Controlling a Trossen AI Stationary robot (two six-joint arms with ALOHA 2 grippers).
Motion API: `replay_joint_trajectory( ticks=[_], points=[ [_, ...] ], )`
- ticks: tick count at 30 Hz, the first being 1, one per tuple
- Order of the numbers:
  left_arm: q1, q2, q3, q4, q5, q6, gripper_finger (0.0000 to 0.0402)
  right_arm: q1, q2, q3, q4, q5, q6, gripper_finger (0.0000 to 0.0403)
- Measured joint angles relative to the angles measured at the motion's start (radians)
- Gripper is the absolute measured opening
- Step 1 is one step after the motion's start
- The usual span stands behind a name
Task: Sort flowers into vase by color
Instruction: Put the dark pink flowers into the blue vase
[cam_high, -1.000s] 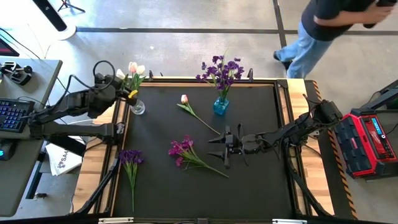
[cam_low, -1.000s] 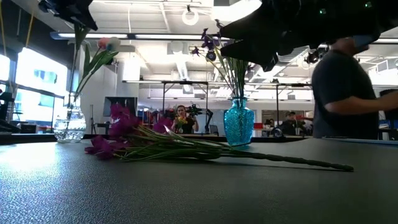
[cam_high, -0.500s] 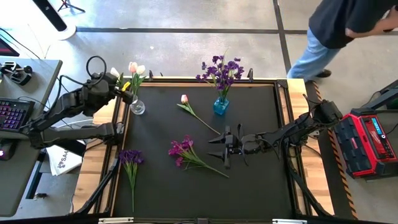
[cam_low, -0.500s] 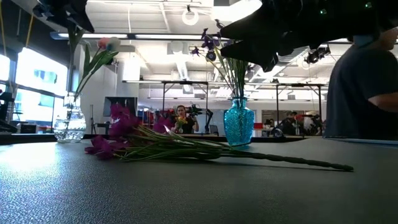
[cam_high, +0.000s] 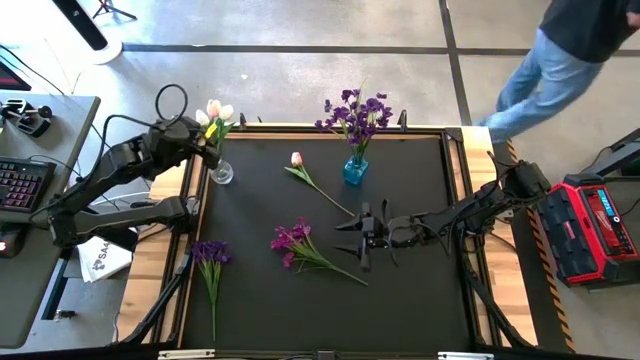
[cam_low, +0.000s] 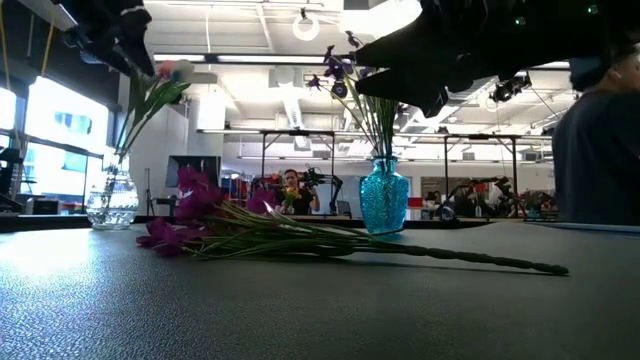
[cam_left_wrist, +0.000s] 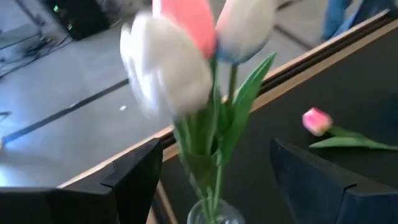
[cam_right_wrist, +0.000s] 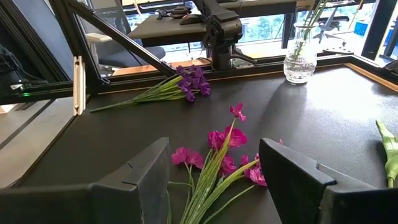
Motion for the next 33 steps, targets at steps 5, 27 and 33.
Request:
replay_joint_trajectory(
  ticks=[5,27,33],
  points=[
    [0.065,0.036,0.014,-0.070,0.014,0.022,0.0285,0.000,0.000,0.000,-0.002,0.000,0.000,0.0220],
    [-0.044,-0.030,0.245,-0.244,0.273,-0.095,0.0285,0.013,-0.035,0.301,-0.845,0.043,0.119,0.0220],
    [-0.148,-0.130,0.169,-0.187,0.353,-0.175,0.0285,0.013,-0.034,0.358,-0.951,0.038,0.133,0.0220]
  ],
)
